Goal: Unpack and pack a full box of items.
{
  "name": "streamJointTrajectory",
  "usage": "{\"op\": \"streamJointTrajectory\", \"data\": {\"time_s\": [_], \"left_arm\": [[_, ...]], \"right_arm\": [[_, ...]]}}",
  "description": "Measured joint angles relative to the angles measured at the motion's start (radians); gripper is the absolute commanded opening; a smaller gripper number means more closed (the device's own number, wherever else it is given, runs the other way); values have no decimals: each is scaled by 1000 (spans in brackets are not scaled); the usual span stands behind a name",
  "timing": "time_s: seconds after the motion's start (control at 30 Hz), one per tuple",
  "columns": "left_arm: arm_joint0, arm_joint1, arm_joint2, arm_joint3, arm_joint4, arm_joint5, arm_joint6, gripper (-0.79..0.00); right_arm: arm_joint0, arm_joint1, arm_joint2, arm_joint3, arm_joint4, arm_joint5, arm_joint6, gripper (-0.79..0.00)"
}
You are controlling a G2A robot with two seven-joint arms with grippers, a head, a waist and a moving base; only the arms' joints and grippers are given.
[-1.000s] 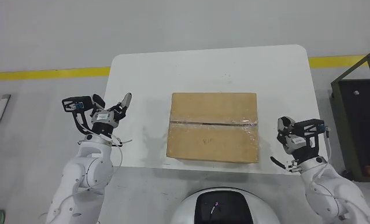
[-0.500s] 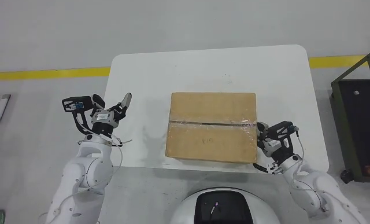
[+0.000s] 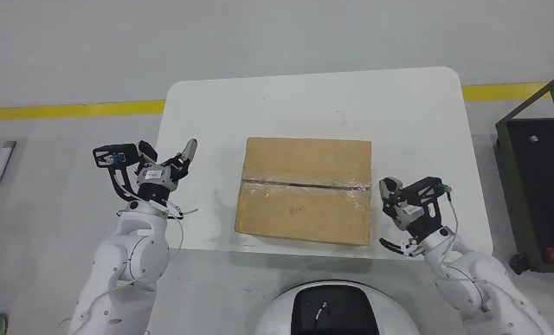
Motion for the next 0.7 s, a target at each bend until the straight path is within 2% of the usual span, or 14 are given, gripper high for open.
{"op": "streamJointTrajectory", "data": {"time_s": [0.13, 0.33, 0.37, 0.4, 0.7], "left_arm": [[0, 0, 0, 0, 0, 0, 0, 0], [0, 0, 0, 0, 0, 0, 0, 0], [0, 0, 0, 0, 0, 0, 0, 0], [0, 0, 0, 0, 0, 0, 0, 0], [0, 0, 0, 0, 0, 0, 0, 0]], "right_arm": [[-59, 9, 113, -65, -11, 0, -41, -785], [-134, 20, 241, -157, -22, -71, -83, -785], [-145, 22, 256, -169, -29, -92, -90, -723], [-150, 23, 264, -175, -37, -109, -94, -785], [-151, 24, 267, -177, -44, -118, -97, -785]]}}
